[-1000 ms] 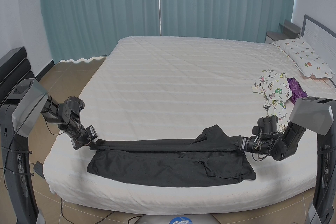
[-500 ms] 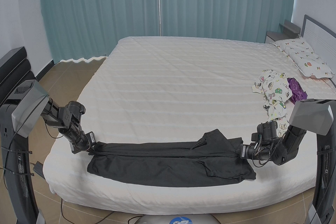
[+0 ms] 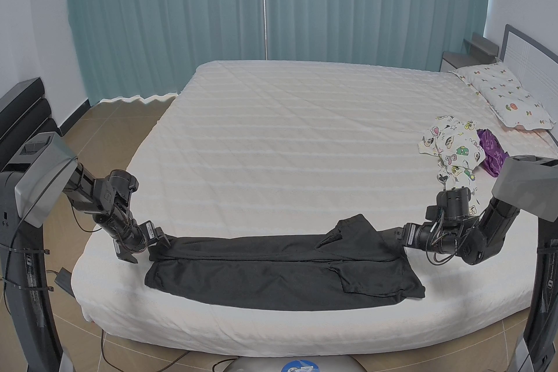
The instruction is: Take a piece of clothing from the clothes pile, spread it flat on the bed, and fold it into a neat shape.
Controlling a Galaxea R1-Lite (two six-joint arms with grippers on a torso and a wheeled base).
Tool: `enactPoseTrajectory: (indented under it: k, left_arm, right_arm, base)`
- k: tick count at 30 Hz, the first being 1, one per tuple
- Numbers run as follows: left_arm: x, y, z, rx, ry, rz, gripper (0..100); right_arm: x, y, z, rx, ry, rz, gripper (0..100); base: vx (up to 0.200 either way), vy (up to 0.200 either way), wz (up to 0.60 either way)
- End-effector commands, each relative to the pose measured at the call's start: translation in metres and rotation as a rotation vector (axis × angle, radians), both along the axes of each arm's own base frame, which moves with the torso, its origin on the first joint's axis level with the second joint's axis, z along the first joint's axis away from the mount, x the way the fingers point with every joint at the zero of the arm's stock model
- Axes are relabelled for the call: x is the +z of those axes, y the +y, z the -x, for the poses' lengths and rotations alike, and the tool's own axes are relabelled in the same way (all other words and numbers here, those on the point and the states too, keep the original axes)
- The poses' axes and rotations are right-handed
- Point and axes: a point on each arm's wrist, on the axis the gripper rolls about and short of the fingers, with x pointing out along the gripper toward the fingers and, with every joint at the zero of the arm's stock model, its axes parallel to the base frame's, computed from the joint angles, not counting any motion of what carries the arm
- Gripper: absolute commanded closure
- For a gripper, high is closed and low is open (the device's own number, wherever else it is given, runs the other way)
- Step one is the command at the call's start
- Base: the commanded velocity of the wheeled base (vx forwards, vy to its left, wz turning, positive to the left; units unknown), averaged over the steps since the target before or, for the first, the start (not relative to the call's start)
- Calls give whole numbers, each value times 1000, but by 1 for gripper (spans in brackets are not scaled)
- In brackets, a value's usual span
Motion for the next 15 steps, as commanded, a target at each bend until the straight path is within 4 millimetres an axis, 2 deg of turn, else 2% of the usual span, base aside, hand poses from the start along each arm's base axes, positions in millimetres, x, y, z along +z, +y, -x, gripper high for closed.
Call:
enactPoseTrajectory:
  k: [1,4,6,8,12,15]
  left_arm:
    - [29,24,13,81,-51,105,0]
    - [47,42,16,182,-91,234,0]
    - [60,57,22,254,-111,388,0]
    - [66,61,27,276,-104,525,0]
    - [69,62,31,306,-99,531,0]
    - [63,56,27,325,-114,448,0]
  right_arm:
    - [20,12,-6,3,-48,-77,0]
    - [8,21,-15,-5,-20,-114,0]
    - [-4,26,-20,0,0,-119,0]
    - [-18,31,-23,10,24,-112,0]
    - [-34,36,-27,21,44,-104,0]
    - [-41,37,-35,22,39,-107,0]
  base:
    - [0,0,0]
    - [0,0,0]
    - [0,0,0]
    - [0,0,0]
    - [0,0,0]
    - [0,0,0]
